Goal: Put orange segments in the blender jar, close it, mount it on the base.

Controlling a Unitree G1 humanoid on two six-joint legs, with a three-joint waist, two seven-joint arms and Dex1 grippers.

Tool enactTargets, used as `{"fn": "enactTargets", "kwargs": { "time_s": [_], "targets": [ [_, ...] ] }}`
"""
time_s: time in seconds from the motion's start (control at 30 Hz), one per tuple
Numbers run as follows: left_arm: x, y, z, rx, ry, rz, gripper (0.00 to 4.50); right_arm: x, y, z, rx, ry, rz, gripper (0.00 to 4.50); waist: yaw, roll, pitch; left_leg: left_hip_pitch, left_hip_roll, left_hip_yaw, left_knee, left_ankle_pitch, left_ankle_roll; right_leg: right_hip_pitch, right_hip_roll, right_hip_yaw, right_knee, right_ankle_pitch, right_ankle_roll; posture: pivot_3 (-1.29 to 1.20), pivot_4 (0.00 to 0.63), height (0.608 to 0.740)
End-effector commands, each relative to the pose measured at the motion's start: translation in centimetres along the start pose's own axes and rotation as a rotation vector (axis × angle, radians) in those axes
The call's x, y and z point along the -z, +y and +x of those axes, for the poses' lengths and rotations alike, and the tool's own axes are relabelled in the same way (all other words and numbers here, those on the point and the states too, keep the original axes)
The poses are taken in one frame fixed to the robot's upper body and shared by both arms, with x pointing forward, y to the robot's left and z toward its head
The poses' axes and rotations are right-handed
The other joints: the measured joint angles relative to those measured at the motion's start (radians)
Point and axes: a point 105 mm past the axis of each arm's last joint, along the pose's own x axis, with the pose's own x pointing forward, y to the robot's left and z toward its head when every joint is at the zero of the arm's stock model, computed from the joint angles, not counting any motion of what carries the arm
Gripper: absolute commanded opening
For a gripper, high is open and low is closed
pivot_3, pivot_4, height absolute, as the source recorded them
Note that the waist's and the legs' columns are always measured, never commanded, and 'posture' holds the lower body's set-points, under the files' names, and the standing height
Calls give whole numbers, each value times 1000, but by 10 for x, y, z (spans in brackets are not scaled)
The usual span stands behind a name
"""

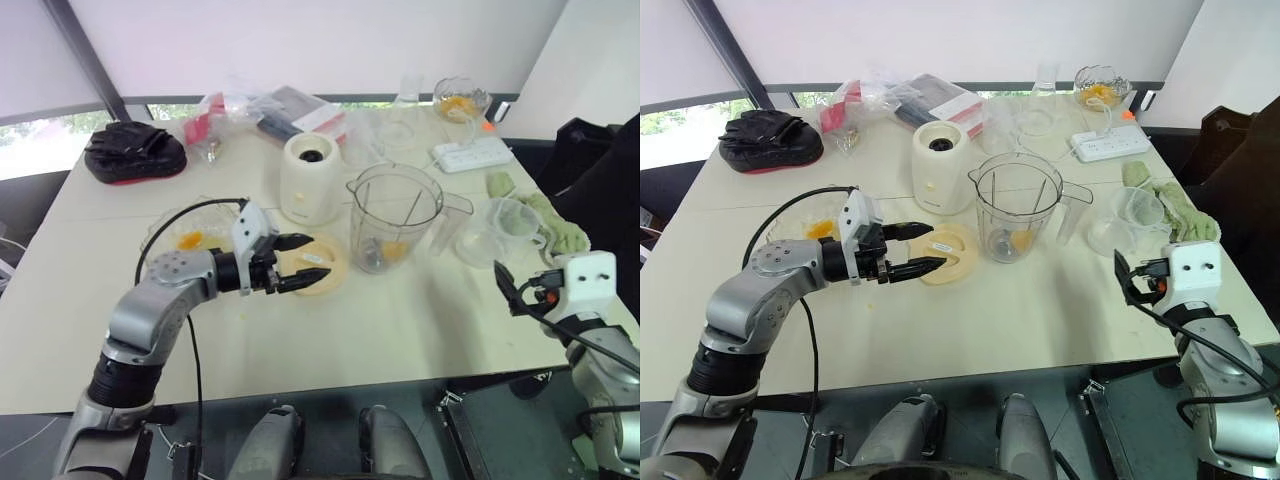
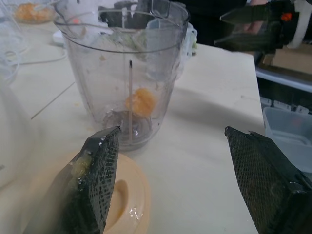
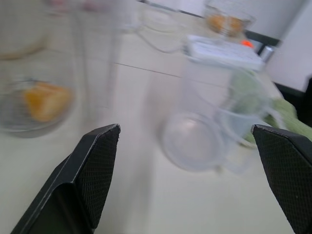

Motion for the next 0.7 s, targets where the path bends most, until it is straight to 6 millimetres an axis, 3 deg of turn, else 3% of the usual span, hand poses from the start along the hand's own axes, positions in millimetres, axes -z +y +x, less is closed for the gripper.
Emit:
{"fn": "enactTargets", "kwargs": {
  "time_s": [0.03,0.37,0.7],
  "targets": [
    [-8,-6,6,10,-28,47,3524,0,-24,5,122,-27,35,4500,-1,0,0,0,0,0,0,0,0,0,0,0,0,0,0,0,150,740],
    [-3,-5,9,-21,-29,64,3524,24,-58,30,287,-2,154,4500,-10,4,0,0,0,1,0,1,-2,0,0,0,0,0,0,0,150,740],
    [0,-4,7,-40,-19,71,3524,33,-65,46,325,1,213,4500,-29,6,0,0,0,1,-1,1,-1,0,0,0,-1,0,0,0,150,740]
  ]
}}
